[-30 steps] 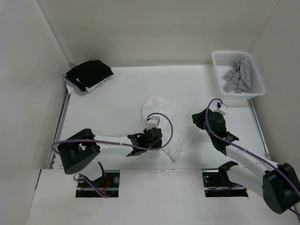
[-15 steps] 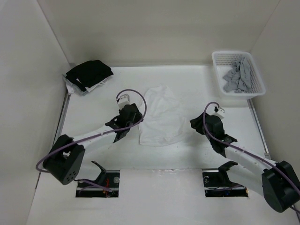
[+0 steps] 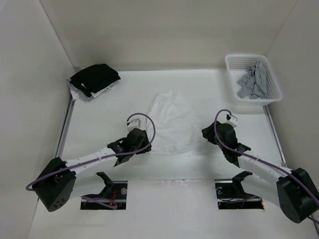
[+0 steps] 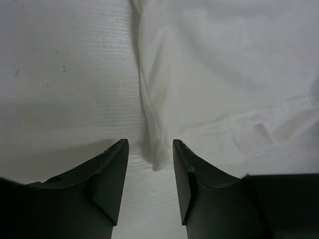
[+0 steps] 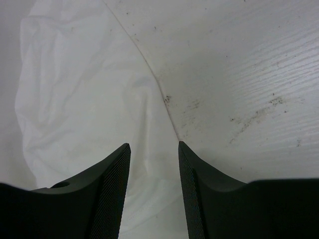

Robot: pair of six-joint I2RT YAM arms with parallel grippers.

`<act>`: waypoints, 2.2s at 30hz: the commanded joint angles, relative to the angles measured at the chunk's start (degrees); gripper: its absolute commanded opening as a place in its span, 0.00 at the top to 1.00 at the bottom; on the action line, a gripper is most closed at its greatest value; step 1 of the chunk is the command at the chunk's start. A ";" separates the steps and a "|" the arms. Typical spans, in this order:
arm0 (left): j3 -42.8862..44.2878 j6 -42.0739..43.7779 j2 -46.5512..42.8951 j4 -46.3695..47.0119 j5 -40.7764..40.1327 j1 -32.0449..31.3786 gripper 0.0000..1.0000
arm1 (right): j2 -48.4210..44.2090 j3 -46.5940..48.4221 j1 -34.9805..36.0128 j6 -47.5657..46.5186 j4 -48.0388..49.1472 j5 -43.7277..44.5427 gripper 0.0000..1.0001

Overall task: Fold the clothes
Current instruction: Flatten the tank top out

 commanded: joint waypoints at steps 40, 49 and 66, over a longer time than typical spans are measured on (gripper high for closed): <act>-1.45 -4.79 -7.97 -0.32 1.16 0.41 0.91 | -0.32 0.95 0.41 0.85 -2.68 0.72 0.50; -9.63 -7.26 -19.33 0.81 6.52 10.51 0.91 | -0.15 2.19 6.30 4.10 -10.45 -0.94 0.57; -13.77 -6.20 -16.70 7.76 12.50 15.44 0.91 | 3.99 2.72 10.70 7.01 -6.83 -4.99 0.80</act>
